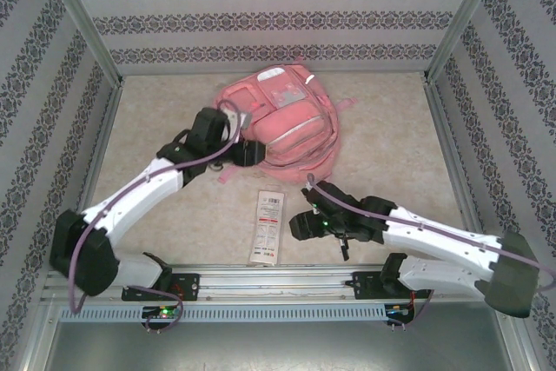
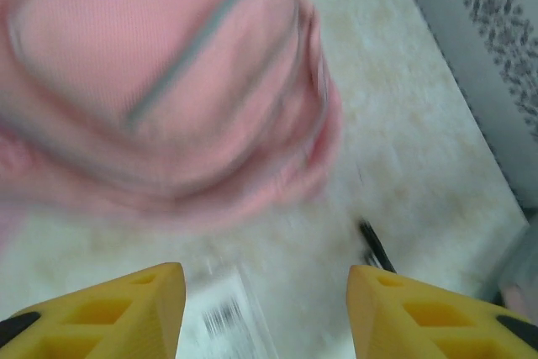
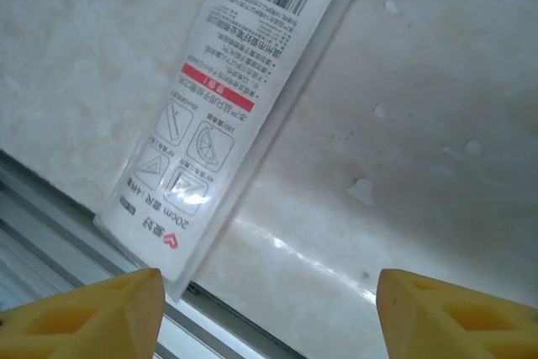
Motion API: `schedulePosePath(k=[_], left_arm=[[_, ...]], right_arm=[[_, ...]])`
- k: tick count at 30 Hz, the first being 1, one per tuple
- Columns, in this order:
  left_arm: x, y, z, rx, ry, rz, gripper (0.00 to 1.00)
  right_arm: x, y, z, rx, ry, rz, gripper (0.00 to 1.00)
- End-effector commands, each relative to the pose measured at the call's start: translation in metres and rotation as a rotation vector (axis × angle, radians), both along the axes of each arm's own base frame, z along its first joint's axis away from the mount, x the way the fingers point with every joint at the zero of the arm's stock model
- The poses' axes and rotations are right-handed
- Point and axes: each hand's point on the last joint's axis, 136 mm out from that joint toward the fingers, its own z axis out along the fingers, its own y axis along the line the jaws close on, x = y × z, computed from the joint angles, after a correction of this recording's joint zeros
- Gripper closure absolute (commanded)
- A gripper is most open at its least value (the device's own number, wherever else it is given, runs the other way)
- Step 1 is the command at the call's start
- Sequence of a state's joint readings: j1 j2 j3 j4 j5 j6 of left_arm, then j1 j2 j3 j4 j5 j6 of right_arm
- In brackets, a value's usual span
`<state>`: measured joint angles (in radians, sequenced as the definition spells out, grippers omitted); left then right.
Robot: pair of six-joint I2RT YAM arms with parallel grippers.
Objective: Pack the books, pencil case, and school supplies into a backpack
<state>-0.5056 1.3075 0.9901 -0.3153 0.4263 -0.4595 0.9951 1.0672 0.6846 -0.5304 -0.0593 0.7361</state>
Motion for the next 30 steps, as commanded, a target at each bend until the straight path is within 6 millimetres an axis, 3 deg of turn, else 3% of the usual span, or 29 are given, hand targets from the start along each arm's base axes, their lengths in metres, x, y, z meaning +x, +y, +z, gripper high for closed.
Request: schedulePosePath(k=[1, 3, 5, 10, 16, 21, 23, 30], left_arm=[[-0.089, 0.011, -0.086, -0.006, 0.519, 0.104, 0.48], [-0.113, 0.006, -0.101, -0.026, 0.578, 0.101, 0.47], [-0.124, 0.000, -0.109, -0.044, 0.592, 0.086, 0.46], [-0.124, 0.001, -0.126, -0.038, 0.592, 0.130, 0.49], [-0.128, -0.013, -0.151, 0.023, 0.643, 0.155, 0.51], [-0.132, -0.022, -0.170, 0.071, 0.703, 0.154, 0.66], [-0.136, -0.018, -0.178, 0.103, 0.737, 0.166, 0.80], [-0.141, -0.008, -0.194, 0.201, 0.801, 0.204, 0.93]], right_arm=[[0.005, 0.032, -0.008, 0.176, 0.130, -0.132, 0.33], [0.012, 0.048, -0.014, 0.246, 0.189, -0.155, 0.34], [0.019, 0.058, -0.026, 0.260, 0.248, -0.183, 0.36], [0.034, 0.065, -0.060, 0.249, 0.308, -0.253, 0.43], [0.031, 0.064, -0.093, 0.267, 0.375, -0.299, 0.45], [0.025, 0.097, -0.085, 0.427, 0.443, -0.221, 0.58], [0.026, 0.109, -0.074, 0.494, 0.438, -0.180, 0.58], [0.030, 0.121, -0.051, 0.648, 0.423, -0.123, 0.53]])
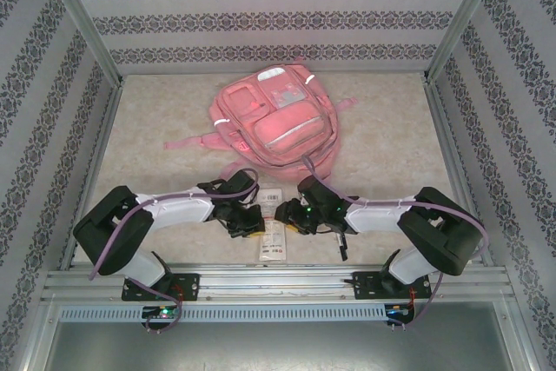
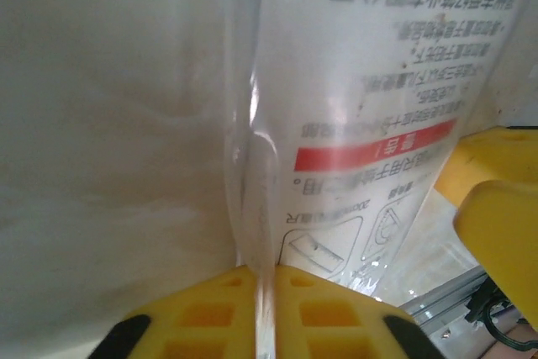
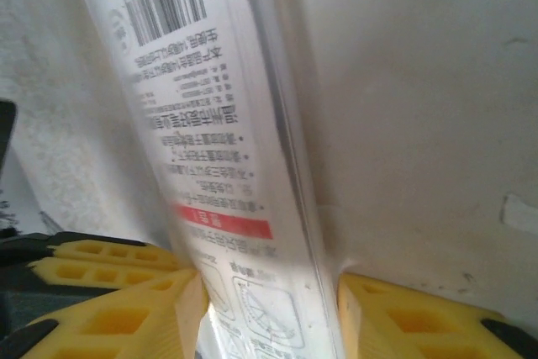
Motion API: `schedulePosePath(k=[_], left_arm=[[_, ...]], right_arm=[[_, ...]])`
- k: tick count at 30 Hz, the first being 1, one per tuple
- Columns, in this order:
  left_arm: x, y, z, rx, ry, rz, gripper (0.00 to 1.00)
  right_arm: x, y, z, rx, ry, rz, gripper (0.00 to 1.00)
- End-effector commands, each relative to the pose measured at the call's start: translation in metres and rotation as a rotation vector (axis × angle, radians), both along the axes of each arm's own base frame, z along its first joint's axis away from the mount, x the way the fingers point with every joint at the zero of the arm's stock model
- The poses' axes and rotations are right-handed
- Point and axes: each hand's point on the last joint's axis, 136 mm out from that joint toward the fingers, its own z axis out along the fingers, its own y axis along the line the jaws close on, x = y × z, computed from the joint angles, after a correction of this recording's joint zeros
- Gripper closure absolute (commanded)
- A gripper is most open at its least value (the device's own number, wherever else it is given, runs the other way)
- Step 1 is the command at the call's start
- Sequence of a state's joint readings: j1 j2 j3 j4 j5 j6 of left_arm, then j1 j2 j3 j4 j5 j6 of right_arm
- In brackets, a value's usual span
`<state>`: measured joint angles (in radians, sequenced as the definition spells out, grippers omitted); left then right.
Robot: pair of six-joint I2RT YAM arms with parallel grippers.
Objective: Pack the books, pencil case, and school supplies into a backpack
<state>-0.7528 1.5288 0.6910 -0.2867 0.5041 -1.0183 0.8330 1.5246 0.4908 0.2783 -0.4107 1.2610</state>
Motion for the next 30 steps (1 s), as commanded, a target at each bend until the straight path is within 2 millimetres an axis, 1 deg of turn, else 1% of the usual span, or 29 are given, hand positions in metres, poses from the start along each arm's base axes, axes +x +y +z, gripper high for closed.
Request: schedulePosePath(k=[1, 5, 9, 10, 12, 14, 16, 18, 20, 22, 23, 24, 25, 26, 28, 30], left_arm=[[-0.006, 0.013, -0.022, 0.098, 0.039, 0.018, 0.95], [-0.006, 0.017, -0.021, 0.104, 0.039, 0.035, 1.00], [-0.004, 0.022, -0.015, 0.103, 0.008, 0.064, 1.00], [-0.003, 0.021, -0.013, 0.091, 0.000, 0.064, 1.00], [-0.001, 0.014, -0.009, 0.050, -0.011, 0.050, 1.00], [-0.001, 0.006, -0.005, -0.001, -0.022, 0.036, 1.00], [0.001, 0.003, 0.001, -0.028, -0.040, 0.031, 1.00], [0.002, 0.005, 0.008, -0.034, -0.067, 0.033, 1.00], [0.004, 0.009, 0.016, -0.028, -0.093, 0.040, 1.00], [0.005, 0.011, 0.024, -0.026, -0.118, 0.034, 1.00], [0.006, 0.010, 0.031, -0.037, -0.135, 0.028, 0.99], [0.008, 0.009, 0.040, -0.052, -0.163, 0.020, 0.93], [0.012, 0.007, 0.051, -0.070, -0.201, 0.012, 0.86], [0.017, 0.005, 0.065, -0.091, -0.254, 0.000, 0.78], [0.030, 0.004, 0.099, -0.104, -0.408, -0.062, 0.70], [0.045, 0.003, 0.139, -0.086, -0.619, -0.194, 0.55]], right_arm=[[-0.007, 0.060, 0.029, 0.315, -0.112, 0.160, 0.54], [-0.013, 0.061, 0.037, 0.372, -0.123, 0.197, 0.56], [-0.017, 0.054, 0.043, 0.386, -0.142, 0.217, 0.56], [-0.019, 0.053, 0.043, 0.383, -0.143, 0.230, 0.57], [-0.022, 0.052, 0.041, 0.376, -0.143, 0.248, 0.65], [-0.023, 0.054, 0.041, 0.378, -0.141, 0.261, 0.76], [-0.023, 0.054, 0.041, 0.378, -0.144, 0.263, 0.86], [-0.022, 0.052, 0.042, 0.374, -0.156, 0.257, 0.96], [-0.021, 0.048, 0.045, 0.364, -0.169, 0.251, 1.00], [-0.021, 0.045, 0.049, 0.354, -0.186, 0.254, 1.00], [-0.019, 0.043, 0.053, 0.349, -0.200, 0.255, 1.00], [-0.019, 0.038, 0.054, 0.330, -0.202, 0.255, 1.00], [-0.017, 0.035, 0.057, 0.320, -0.215, 0.254, 1.00], [-0.015, 0.029, 0.060, 0.299, -0.224, 0.248, 1.00], [-0.007, 0.016, 0.067, 0.260, -0.251, 0.226, 1.00], [0.005, -0.002, 0.081, 0.224, -0.293, 0.191, 1.00]])
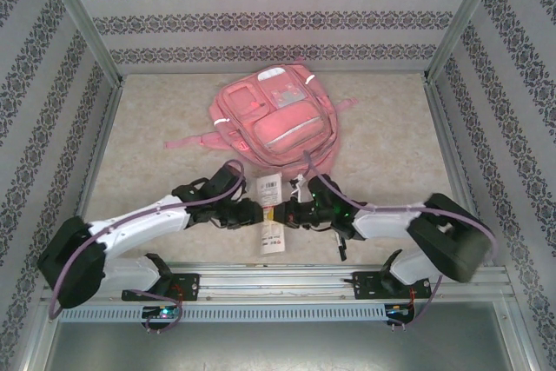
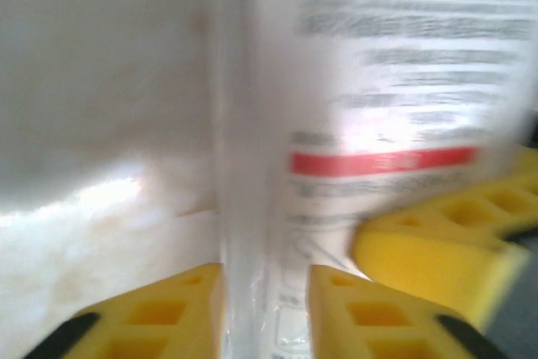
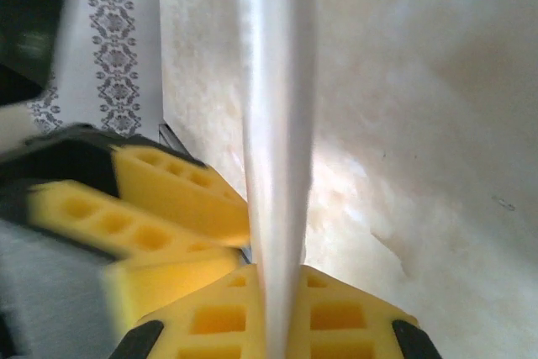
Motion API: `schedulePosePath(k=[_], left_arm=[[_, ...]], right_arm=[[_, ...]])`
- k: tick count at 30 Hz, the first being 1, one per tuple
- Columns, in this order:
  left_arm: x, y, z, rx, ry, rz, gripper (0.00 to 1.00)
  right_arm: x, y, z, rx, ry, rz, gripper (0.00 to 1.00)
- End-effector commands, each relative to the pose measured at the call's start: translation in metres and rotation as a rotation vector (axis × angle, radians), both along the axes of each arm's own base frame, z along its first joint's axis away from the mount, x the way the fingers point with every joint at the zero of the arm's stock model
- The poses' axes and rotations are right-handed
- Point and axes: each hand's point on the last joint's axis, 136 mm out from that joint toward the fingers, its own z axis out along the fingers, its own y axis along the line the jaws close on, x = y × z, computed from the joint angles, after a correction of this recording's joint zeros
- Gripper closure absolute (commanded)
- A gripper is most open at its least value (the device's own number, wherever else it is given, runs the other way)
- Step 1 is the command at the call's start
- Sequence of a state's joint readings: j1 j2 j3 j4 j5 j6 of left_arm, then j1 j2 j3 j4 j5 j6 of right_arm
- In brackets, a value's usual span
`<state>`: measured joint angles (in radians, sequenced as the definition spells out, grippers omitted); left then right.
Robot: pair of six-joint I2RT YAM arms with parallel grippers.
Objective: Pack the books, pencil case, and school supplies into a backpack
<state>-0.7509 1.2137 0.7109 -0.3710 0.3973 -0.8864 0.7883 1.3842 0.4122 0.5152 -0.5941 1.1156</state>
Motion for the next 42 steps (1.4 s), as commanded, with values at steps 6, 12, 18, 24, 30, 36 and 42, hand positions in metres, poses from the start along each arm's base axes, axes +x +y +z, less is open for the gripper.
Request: schedulePosePath(k=[6, 12, 18, 24, 30, 36, 42], left_arm=[[0.083, -0.010, 0.125, 0.295, -0.694, -0.383, 0.27], [0.155, -0.039, 0.118, 0.477, -0.781, -0.472, 0.17], [0.212, -0.060, 0.066, 0.576, -0.689, -0.540, 0.14], [0.252, -0.068, 0.014, 0.687, -0.605, -0.556, 0.14], [0.270, -0.063, -0.018, 0.769, -0.503, -0.562, 0.53], [0.257, -0.086, 0.044, 0.571, -0.556, -0.570, 1.00], [0.253, -0.091, 0.159, 0.416, -0.723, -0.423, 1.00]], right_arm=[[0.056, -0.095, 0.052, -0.161, -0.166, -0.252, 1.00], [0.088, -0.194, 0.079, -0.290, -0.201, -0.608, 1.00], [0.092, -0.241, 0.100, -0.341, -0.246, -0.738, 1.00], [0.086, -0.241, 0.105, -0.331, -0.258, -0.725, 1.00], [0.080, -0.234, 0.108, -0.293, -0.250, -0.696, 1.00], [0.079, -0.204, 0.115, -0.091, -0.183, -0.614, 1.00], [0.094, -0.180, 0.121, 0.065, -0.108, -0.600, 1.00]])
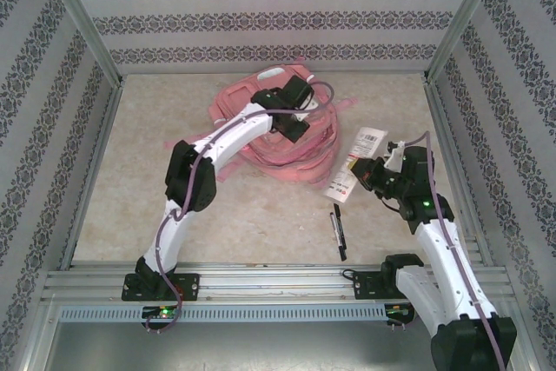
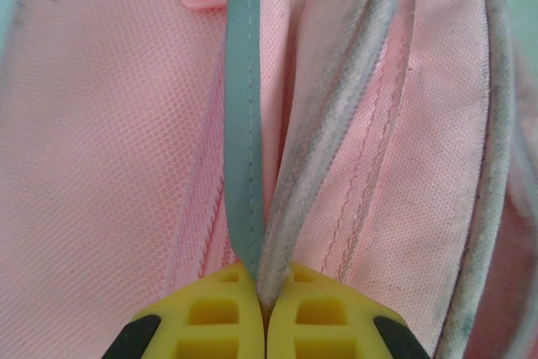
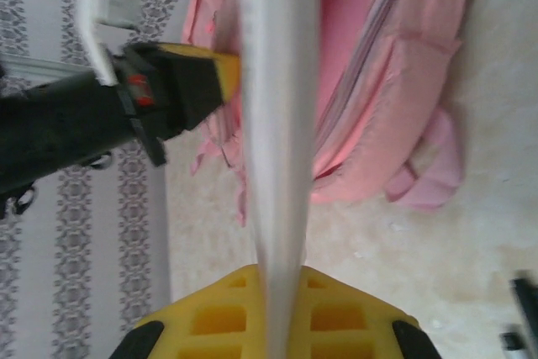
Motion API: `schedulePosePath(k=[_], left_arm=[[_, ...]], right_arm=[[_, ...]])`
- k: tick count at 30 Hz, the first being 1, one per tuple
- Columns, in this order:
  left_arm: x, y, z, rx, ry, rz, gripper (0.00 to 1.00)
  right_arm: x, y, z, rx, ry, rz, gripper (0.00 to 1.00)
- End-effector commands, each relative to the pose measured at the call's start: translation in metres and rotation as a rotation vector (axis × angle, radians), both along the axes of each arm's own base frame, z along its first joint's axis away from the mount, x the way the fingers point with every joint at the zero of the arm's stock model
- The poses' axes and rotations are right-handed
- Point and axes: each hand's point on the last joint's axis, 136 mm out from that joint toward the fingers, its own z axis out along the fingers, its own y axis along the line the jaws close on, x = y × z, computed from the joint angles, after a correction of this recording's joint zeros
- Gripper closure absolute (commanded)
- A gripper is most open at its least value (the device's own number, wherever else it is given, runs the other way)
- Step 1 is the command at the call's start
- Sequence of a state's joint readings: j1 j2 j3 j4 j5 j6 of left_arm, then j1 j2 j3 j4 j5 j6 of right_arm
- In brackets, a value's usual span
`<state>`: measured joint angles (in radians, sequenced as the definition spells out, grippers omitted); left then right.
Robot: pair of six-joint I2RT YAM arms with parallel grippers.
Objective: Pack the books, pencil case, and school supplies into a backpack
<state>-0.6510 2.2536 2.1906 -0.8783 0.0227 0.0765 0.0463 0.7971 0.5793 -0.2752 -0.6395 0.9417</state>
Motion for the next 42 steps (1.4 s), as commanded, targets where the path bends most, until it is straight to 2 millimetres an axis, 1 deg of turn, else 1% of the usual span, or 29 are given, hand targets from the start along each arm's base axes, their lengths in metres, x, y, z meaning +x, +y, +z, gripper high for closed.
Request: schedulePosePath(k=[1, 3, 4, 6, 7, 8, 10, 12, 13, 15, 18, 19, 21, 25, 26, 30, 32, 34, 35, 36, 38, 40, 42], left_arm=[[-0.015, -0.009, 0.126, -0.234, -0.122, -0.002, 1.00], [-0.021, -0.014, 0.154, -0.305, -0.136, -0.013, 1.00], [-0.024, -0.016, 0.166, -0.337, -0.139, -0.019, 1.00], [-0.029, -0.019, 0.183, -0.388, -0.146, -0.022, 1.00], [-0.030, -0.019, 0.190, -0.414, -0.149, -0.019, 1.00], [-0.032, -0.020, 0.195, -0.432, -0.149, -0.021, 1.00], [-0.034, -0.020, 0.201, -0.449, -0.151, -0.020, 1.00], [-0.035, -0.019, 0.203, -0.450, -0.151, -0.018, 1.00], [-0.036, -0.019, 0.202, -0.452, -0.145, -0.018, 1.00], [-0.039, -0.019, 0.205, -0.465, -0.136, -0.018, 1.00], [-0.040, -0.020, 0.206, -0.476, -0.129, -0.011, 1.00], [-0.040, -0.020, 0.206, -0.480, -0.127, -0.010, 1.00], [-0.040, -0.021, 0.207, -0.486, -0.125, -0.009, 1.00], [-0.042, -0.025, 0.208, -0.512, -0.110, -0.021, 1.00], [-0.043, -0.026, 0.209, -0.517, -0.107, -0.025, 1.00], [-0.046, -0.027, 0.211, -0.525, -0.098, -0.032, 1.00], [-0.048, -0.026, 0.212, -0.522, -0.098, -0.034, 1.00], [-0.048, -0.024, 0.212, -0.516, -0.104, -0.037, 1.00], [-0.048, -0.024, 0.213, -0.514, -0.108, -0.040, 1.00], [-0.047, -0.024, 0.213, -0.510, -0.112, -0.039, 1.00], [-0.044, -0.023, 0.211, -0.502, -0.120, -0.038, 1.00], [-0.041, -0.022, 0.208, -0.491, -0.128, -0.032, 1.00], [-0.037, -0.021, 0.204, -0.478, -0.131, -0.022, 1.00]], right_arm=[[0.013, 0.020, 0.020, 0.126, -0.032, 0.025, 1.00], [0.026, 0.027, 0.020, 0.166, -0.020, 0.006, 1.00], [0.035, 0.033, 0.023, 0.193, -0.033, 0.000, 0.98], [0.051, 0.046, 0.028, 0.215, -0.052, 0.003, 0.98], [0.060, 0.055, 0.032, 0.201, -0.071, 0.018, 0.98], [0.068, 0.059, 0.032, 0.176, -0.071, 0.016, 0.98], [0.088, 0.062, 0.024, 0.129, -0.056, -0.043, 0.97], [0.109, 0.058, 0.013, 0.121, -0.053, -0.128, 0.96], [0.121, 0.057, 0.013, 0.125, -0.085, -0.157, 0.96], [0.140, 0.055, 0.001, 0.123, -0.068, -0.209, 0.96], [0.162, 0.051, -0.020, 0.120, -0.036, -0.294, 0.96], [0.170, 0.052, -0.024, 0.132, -0.047, -0.321, 0.96], [0.183, 0.059, -0.032, 0.184, -0.031, -0.353, 0.95], [0.210, 0.082, -0.033, 0.325, -0.029, -0.380, 0.95], [0.215, 0.086, -0.027, 0.353, -0.050, -0.387, 0.95], [0.234, 0.102, -0.028, 0.412, -0.047, -0.411, 0.93], [0.241, 0.109, -0.035, 0.424, -0.035, -0.428, 0.91], [0.248, 0.117, -0.043, 0.410, -0.036, -0.442, 0.85], [0.250, 0.119, -0.047, 0.395, -0.038, -0.445, 0.84], [0.252, 0.121, -0.055, 0.373, -0.028, -0.452, 0.81], [0.253, 0.124, -0.069, 0.332, 0.001, -0.461, 0.75], [0.253, 0.127, -0.083, 0.286, 0.038, -0.457, 0.65], [0.252, 0.129, -0.090, 0.276, 0.062, -0.456, 0.59]])
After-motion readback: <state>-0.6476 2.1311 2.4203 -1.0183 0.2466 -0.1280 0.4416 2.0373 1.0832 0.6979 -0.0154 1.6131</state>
